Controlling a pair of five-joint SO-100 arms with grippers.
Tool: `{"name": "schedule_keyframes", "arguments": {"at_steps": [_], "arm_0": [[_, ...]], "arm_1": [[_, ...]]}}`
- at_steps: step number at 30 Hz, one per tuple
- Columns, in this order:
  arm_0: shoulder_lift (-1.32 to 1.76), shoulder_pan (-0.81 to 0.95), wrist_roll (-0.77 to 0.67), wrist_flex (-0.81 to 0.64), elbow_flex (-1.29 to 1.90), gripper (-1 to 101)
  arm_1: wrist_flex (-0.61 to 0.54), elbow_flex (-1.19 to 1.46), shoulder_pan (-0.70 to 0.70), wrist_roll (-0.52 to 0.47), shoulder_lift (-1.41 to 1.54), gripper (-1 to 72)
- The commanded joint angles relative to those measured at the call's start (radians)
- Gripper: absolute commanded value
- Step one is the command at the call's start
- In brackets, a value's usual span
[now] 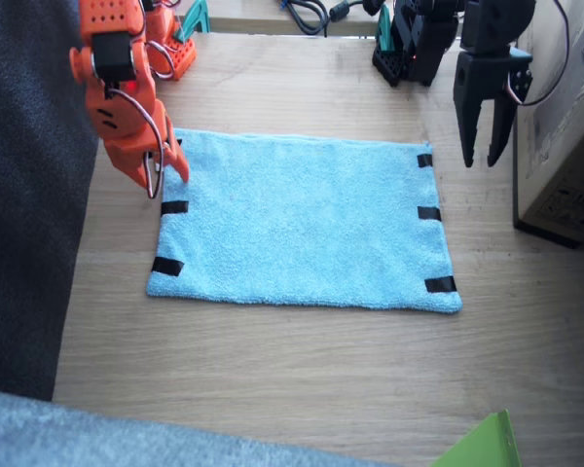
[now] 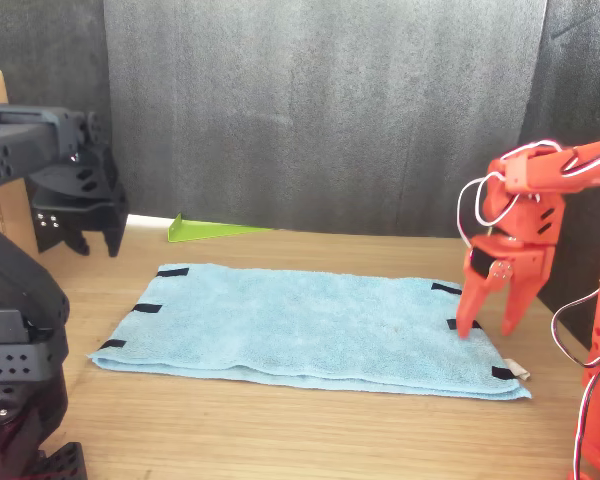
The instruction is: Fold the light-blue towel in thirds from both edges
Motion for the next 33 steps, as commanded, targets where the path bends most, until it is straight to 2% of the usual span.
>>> {"name": "schedule_keyframes", "arguments": {"at_steps": [1,16,28,33], "arm_0": [[0.041,0.0,0.017,0.0,0.017,19],[0.06,-0.006,0.034,-0.012,0.067,20],[-0.169,-0.156,0.034,-0.038,0.009,25],[-0.241,-0.15,0.038,-0.055,-0.002,27]], "arm_1": [[-0.011,-0.006,0.017,0.009,0.008,32.4],[-0.052,-0.006,0.021,0.012,-0.087,32.7],[-0.052,-0.006,0.028,0.012,-0.089,33.2],[-0.052,-0.006,0.028,0.009,-0.089,33.3]]}}
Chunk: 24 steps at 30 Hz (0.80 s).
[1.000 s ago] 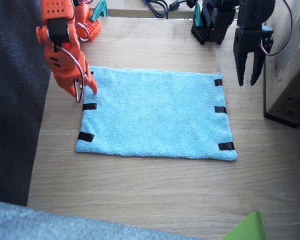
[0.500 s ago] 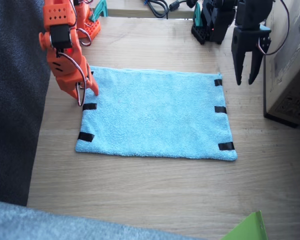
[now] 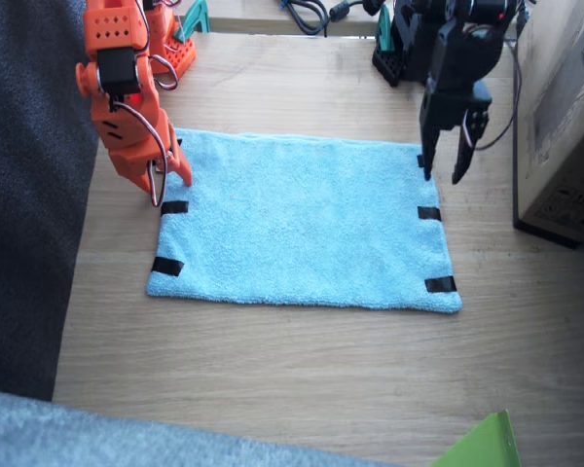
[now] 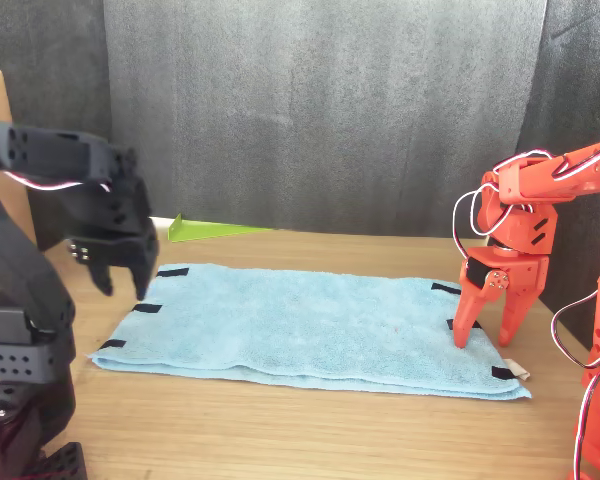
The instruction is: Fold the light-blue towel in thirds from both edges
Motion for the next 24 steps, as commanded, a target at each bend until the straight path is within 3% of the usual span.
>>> {"name": "schedule_keyframes", "arguments": {"at_steps": [1,24], "arm_0": [[-0.028,0.018,0.015,-0.014,-0.038,27],[-0.222,0.021,0.041,0.091,-0.202,27]], "arm_1": [[-0.017,0.002,0.023,0.009,-0.005,33.3],[-0.014,-0.003,0.021,-0.011,-0.002,33.6]]}}
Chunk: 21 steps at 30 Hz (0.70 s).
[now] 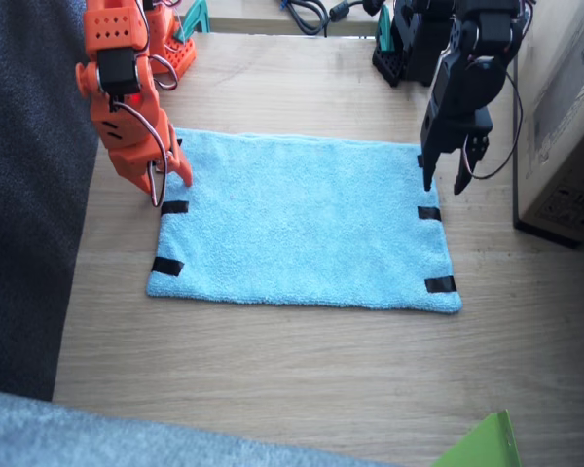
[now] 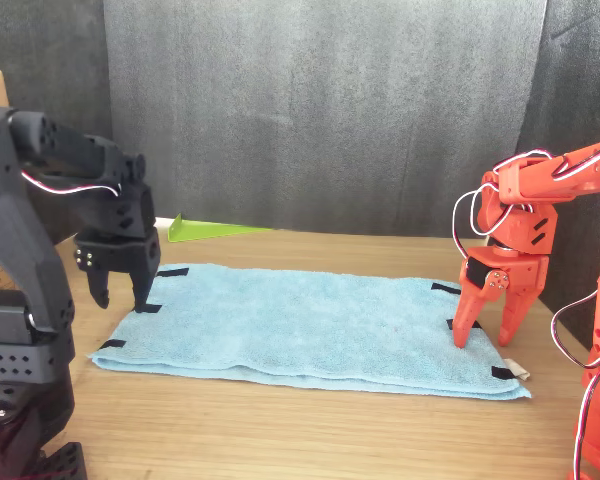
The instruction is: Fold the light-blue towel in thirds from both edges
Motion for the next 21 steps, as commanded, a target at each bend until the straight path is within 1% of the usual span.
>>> {"name": "schedule_keyframes", "arguments": {"at_steps": [1,21], "arm_0": [[-0.009,0.012,0.015,0.026,-0.038,27],[-0.207,0.014,0.038,0.152,-0.224,27]], "arm_1": [[-0.014,-0.002,0.02,-0.003,0.0,33.6],[-0.015,-0.002,0.012,-0.028,-0.003,34.1]]}}
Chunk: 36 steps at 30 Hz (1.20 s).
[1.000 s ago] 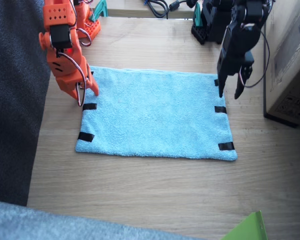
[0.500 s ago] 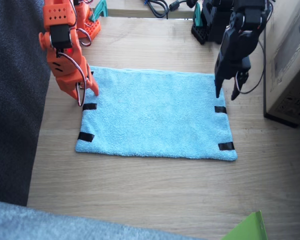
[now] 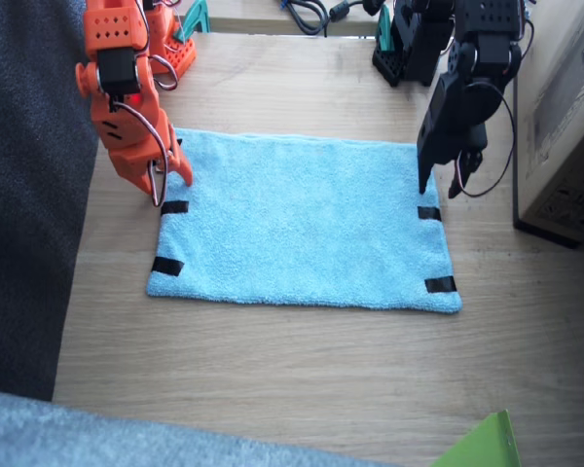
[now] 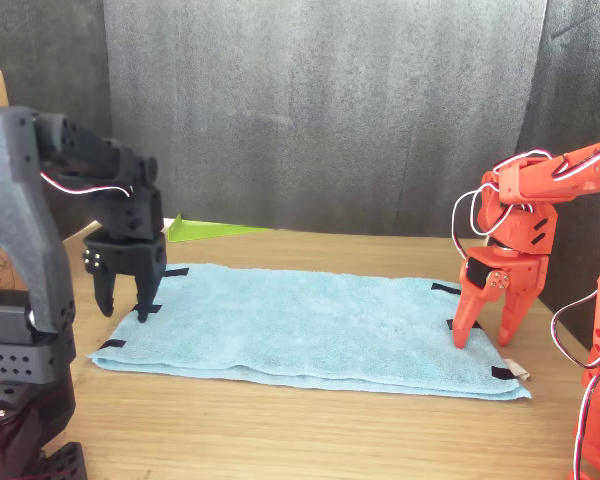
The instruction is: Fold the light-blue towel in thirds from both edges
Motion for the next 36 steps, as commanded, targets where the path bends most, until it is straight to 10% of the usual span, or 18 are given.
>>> {"name": "schedule_keyframes", "arguments": {"at_steps": [1,30,36], "arm_0": [[-0.018,0.023,0.02,0.029,-0.06,27],[-0.172,0.017,0.044,0.153,-0.17,20],[-0.173,0.014,0.048,0.15,-0.17,7]], "arm_1": [[-0.015,-0.002,0.012,0.006,-0.003,34.1],[-0.011,-0.002,0.009,0.002,0.002,34.2],[-0.021,0.002,0.0,0.005,-0.011,23.1]]}}
